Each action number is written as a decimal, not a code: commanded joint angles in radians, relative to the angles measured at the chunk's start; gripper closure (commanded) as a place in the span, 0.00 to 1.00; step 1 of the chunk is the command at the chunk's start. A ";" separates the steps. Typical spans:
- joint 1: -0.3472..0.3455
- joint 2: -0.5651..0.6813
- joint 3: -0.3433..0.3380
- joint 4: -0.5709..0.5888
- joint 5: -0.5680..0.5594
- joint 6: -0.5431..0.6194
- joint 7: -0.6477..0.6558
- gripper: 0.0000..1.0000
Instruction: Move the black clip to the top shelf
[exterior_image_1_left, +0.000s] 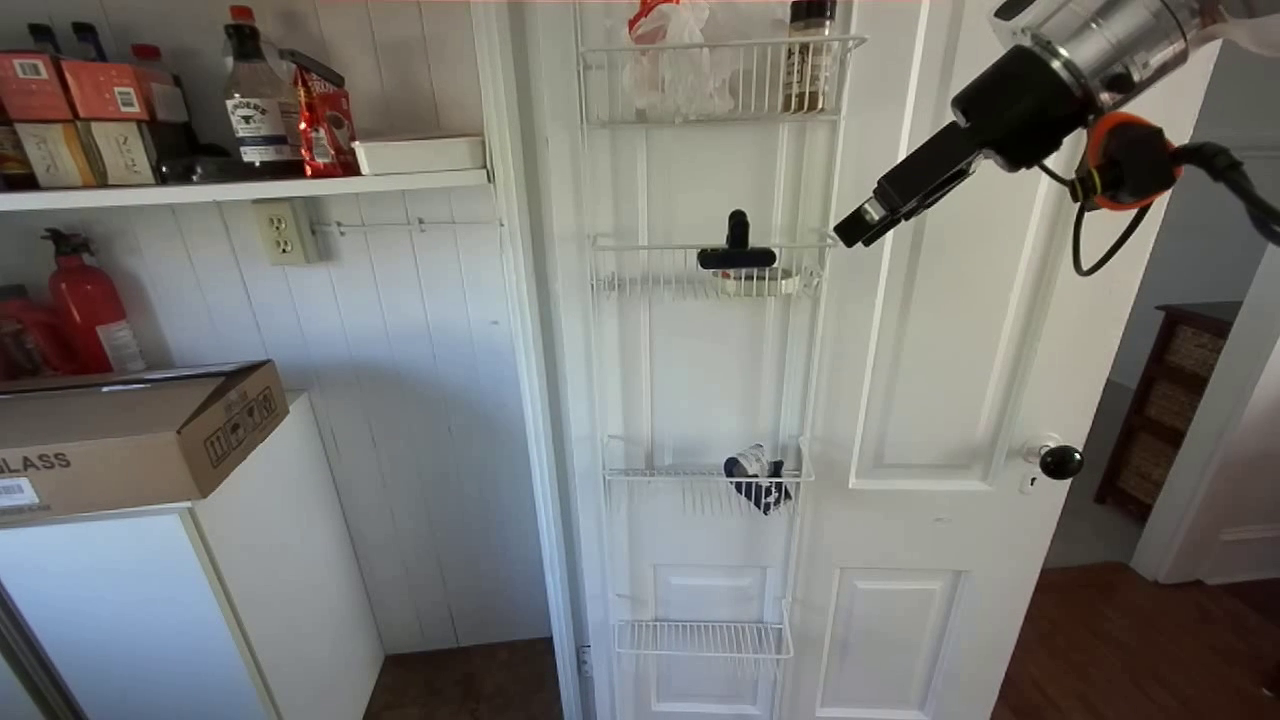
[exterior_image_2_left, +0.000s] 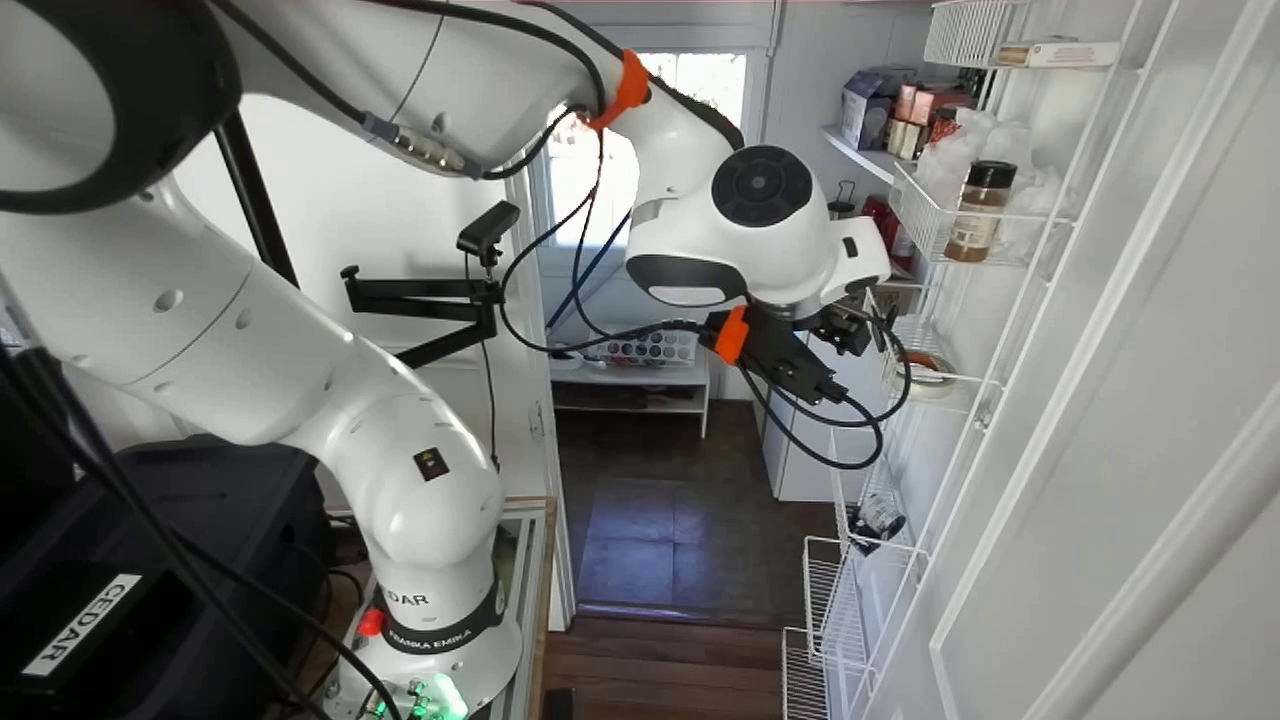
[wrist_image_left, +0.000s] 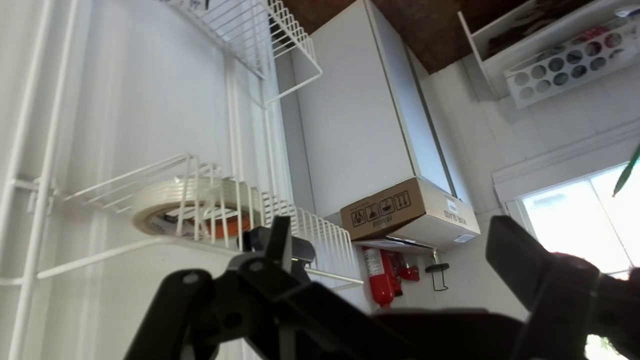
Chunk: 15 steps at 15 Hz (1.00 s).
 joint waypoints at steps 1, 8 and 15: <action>0.040 0.001 -0.030 0.002 0.012 0.095 -0.142 0.00; 0.269 -0.009 -0.246 0.038 0.111 0.190 -0.474 0.00; 0.544 -0.021 -0.506 0.103 0.206 0.220 -0.721 0.00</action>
